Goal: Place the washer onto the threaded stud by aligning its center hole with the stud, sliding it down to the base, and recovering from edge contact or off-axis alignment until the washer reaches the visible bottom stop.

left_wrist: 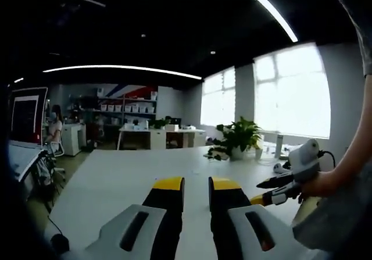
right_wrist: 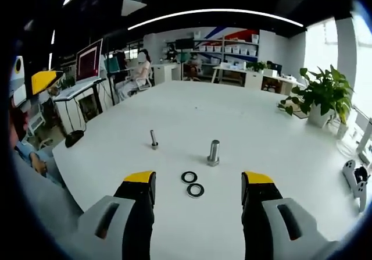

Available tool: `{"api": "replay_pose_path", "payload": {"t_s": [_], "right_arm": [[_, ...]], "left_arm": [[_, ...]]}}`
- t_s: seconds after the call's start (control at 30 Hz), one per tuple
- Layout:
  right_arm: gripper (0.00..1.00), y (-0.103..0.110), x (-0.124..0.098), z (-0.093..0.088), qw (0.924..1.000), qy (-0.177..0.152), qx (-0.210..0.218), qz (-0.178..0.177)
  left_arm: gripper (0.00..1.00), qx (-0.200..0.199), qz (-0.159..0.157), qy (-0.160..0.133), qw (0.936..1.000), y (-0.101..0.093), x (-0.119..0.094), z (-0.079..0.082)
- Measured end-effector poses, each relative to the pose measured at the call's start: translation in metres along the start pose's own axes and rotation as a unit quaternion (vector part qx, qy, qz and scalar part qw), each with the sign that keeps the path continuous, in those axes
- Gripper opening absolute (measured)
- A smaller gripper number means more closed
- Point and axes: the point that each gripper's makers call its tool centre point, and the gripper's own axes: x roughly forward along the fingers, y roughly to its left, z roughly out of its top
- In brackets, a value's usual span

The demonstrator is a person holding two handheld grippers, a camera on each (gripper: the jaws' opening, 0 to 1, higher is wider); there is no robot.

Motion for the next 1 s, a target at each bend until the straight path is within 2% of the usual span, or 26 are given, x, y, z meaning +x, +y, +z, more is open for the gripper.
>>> {"api": "replay_pose_path", "payload": {"t_s": [0.3, 0.47, 0.8, 1.0], "right_arm": [[0.62, 0.007, -0.007, 0.005, 0.9997, 0.004, -0.006, -0.023], [0.62, 0.016, -0.005, 0.002, 0.9997, 0.009, -0.008, -0.021], [0.61, 0.017, 0.016, -0.018, 0.9992, 0.037, -0.011, 0.000], [0.60, 0.008, 0.034, -0.032, 0.9987, 0.049, -0.014, 0.007]], "left_arm": [[0.14, -0.037, 0.002, -0.010, 0.9993, 0.008, -0.002, 0.002], [0.14, -0.036, 0.000, -0.006, 0.9993, 0.008, -0.001, 0.001], [0.14, -0.031, 0.008, -0.001, 0.9995, 0.010, 0.000, -0.004], [0.14, -0.021, 0.008, 0.004, 0.9997, 0.009, 0.000, -0.005]]}}
